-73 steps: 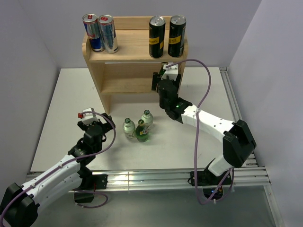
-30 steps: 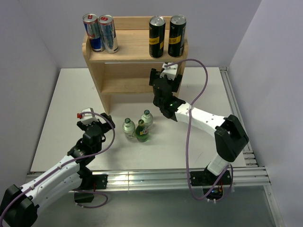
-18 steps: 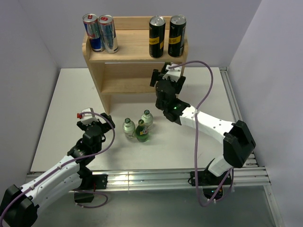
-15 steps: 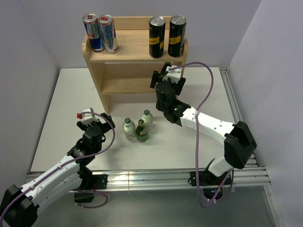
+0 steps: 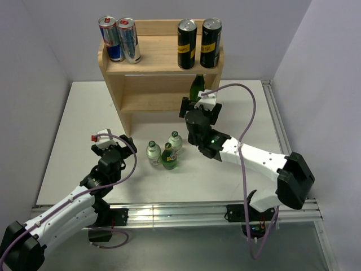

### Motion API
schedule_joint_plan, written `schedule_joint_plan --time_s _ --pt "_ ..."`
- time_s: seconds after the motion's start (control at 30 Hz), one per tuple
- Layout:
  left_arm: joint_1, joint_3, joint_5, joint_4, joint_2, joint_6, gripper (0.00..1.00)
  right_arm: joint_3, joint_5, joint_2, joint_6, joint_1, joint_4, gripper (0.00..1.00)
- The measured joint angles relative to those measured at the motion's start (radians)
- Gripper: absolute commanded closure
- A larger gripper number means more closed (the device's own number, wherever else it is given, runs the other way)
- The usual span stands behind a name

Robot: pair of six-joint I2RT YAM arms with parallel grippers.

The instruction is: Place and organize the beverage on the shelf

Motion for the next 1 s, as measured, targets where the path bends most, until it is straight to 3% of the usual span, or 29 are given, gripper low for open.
schedule_joint_plan --time_s 0.27,0.43,0.53,0.63,0.73,1.0 --pt "0.000 0.000 0.000 0.000 0.000 0.000 0.01 -0.106 0.083 -0.157 0.123 0.169 -0.107 0.00" --pt "0.000 0.000 0.000 0.000 0.000 0.000 0.01 -0.196 0.140 -0.262 0.308 0.347 -0.258 0.00" --pt "0.000 -0.008 0.030 0.001 -0.039 0.010 0.01 -0.308 0.140 -0.302 0.374 0.479 -0.261 0.00" --pt "0.000 -0.038 0.095 0.013 -0.135 0.033 0.01 -0.451 0.090 -0.329 0.401 0.591 -0.221 0.00" --pt "0.000 -0.058 0.187 0.045 -0.203 0.059 0.01 -0.562 0.019 -0.337 0.412 0.623 -0.147 0.00" --pt "-0.007 -0.057 0.303 0.085 -0.041 0.097 0.01 -0.621 -0.127 -0.169 0.381 0.595 0.100 0.00"
